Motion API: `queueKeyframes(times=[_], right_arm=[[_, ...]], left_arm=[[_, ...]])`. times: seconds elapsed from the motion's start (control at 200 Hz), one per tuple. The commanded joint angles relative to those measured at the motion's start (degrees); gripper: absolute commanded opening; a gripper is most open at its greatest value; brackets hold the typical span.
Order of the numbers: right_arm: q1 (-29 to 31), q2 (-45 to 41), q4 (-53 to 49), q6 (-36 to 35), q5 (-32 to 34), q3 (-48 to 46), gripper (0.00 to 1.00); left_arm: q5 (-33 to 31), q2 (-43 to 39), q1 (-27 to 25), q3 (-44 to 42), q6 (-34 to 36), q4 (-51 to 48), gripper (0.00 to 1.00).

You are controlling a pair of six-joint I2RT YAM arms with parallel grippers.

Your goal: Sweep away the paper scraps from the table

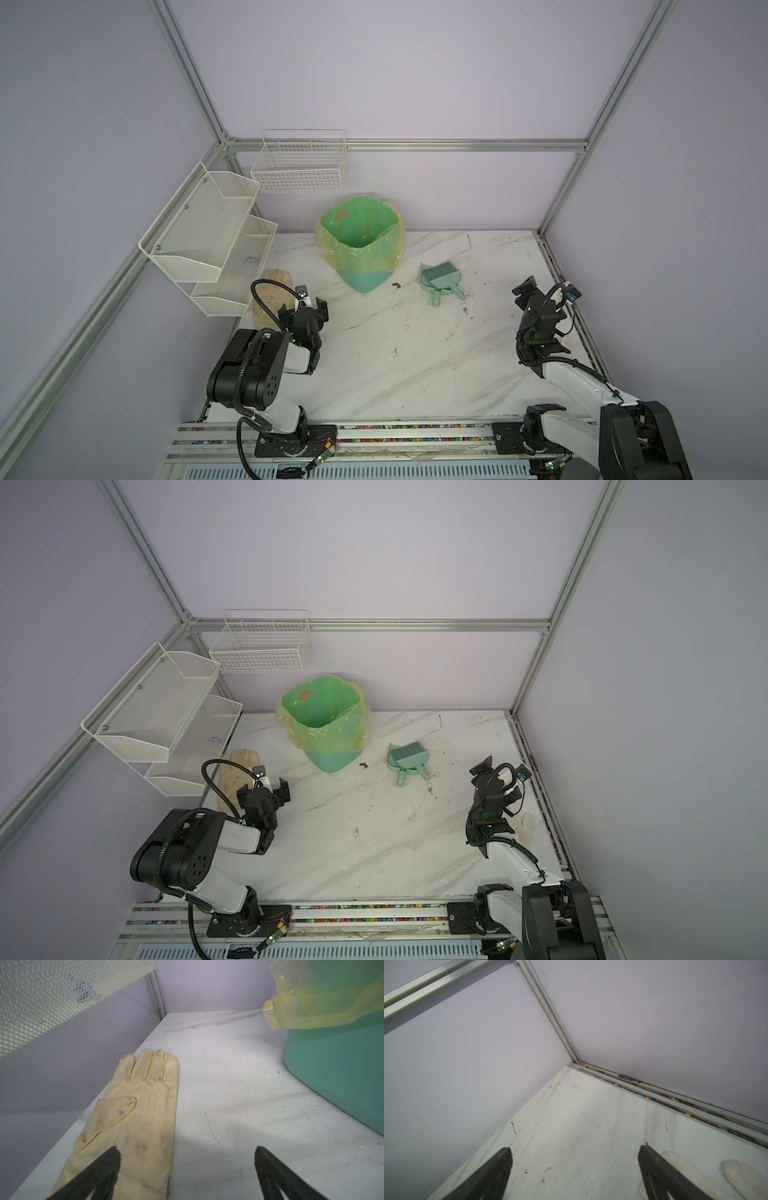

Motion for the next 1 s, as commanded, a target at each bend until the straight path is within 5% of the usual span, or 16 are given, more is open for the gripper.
queueKeyframes(times=[0.0, 0.43, 0.685, 0.995], right_arm=[[-0.2, 2.1, 8.9, -3.7, 2.9, -1.0, 0.97], [-0.2, 18.4, 30.8, -15.7, 5.8, -1.8, 0.97], [-0.2, 23.4, 38.1, -19.2, 2.2, -2.7, 0.97], [-0.2, 24.0, 33.6, -22.6, -9.3, 0.4, 0.97]], left_arm=[[0.1, -0.4, 0.3, 3.2, -0.3, 3.1, 1.0], [0.1, -0.4, 0.3, 3.2, -0.3, 3.1, 1.0], [0.1, -0.4, 0.3, 3.2, -0.3, 3.1, 1.0], [0.1, -0.4, 0.3, 3.3, -0.3, 3.2, 1.0]])
